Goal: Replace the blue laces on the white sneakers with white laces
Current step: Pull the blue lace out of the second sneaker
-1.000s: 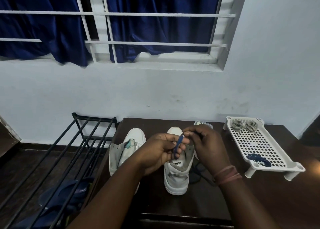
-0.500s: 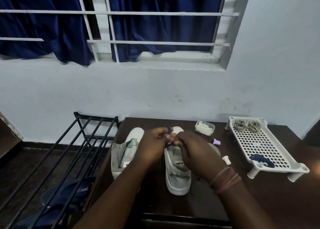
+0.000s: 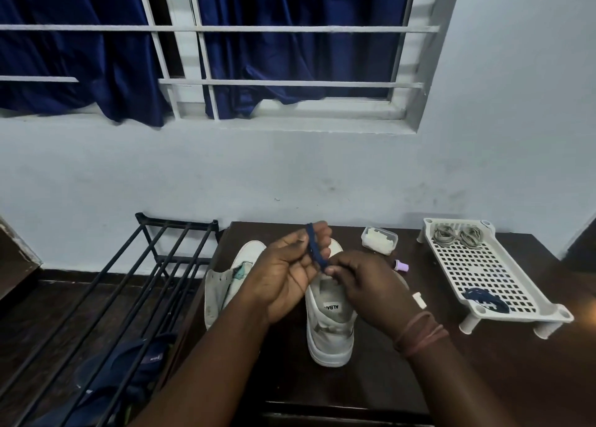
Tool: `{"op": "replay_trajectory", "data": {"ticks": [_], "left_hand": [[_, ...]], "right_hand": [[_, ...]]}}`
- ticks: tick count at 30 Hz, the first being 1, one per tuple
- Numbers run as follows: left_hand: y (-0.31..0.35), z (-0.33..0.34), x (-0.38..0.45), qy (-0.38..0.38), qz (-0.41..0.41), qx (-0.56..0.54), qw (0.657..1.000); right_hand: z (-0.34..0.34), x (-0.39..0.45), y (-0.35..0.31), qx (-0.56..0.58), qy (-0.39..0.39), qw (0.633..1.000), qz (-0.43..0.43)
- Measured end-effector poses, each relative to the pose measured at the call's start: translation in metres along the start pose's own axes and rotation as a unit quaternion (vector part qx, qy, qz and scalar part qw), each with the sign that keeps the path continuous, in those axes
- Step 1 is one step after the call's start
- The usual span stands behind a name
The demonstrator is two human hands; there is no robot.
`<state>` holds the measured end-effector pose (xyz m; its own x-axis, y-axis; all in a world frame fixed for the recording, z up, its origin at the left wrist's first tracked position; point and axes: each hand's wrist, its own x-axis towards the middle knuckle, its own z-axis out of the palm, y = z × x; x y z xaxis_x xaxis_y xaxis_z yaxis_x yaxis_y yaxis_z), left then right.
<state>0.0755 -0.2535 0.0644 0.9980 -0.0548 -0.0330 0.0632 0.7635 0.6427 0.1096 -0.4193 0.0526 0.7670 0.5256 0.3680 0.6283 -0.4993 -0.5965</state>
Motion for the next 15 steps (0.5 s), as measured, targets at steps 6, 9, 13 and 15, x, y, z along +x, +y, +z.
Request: {"op": "replay_trajectory", "data": {"ticks": [6, 9, 13, 15], "left_hand": [[-0.010, -0.009, 0.005, 0.120, 0.120, 0.348, 0.922], [-0.016, -0.007, 0.003, 0.056, 0.140, 0.573, 0.806], [-0.018, 0.001, -0.003, 0.002, 0.043, 0.519, 0.854], [-0.015, 0.000, -0.004, -0.023, -0.001, 0.493, 0.869]], "right_hand": [[0.003, 0.000, -0.014, -0.081, -0.034, 0.995, -0.055], [-0.013, 0.006, -0.015, -0.130, 0.023, 0.989, -0.071], [-0.025, 0.006, -0.004, -0.170, 0.083, 0.981, -0.034], [-0.029, 0.007, 0.002, -0.143, 0.112, 0.983, -0.026]]}}
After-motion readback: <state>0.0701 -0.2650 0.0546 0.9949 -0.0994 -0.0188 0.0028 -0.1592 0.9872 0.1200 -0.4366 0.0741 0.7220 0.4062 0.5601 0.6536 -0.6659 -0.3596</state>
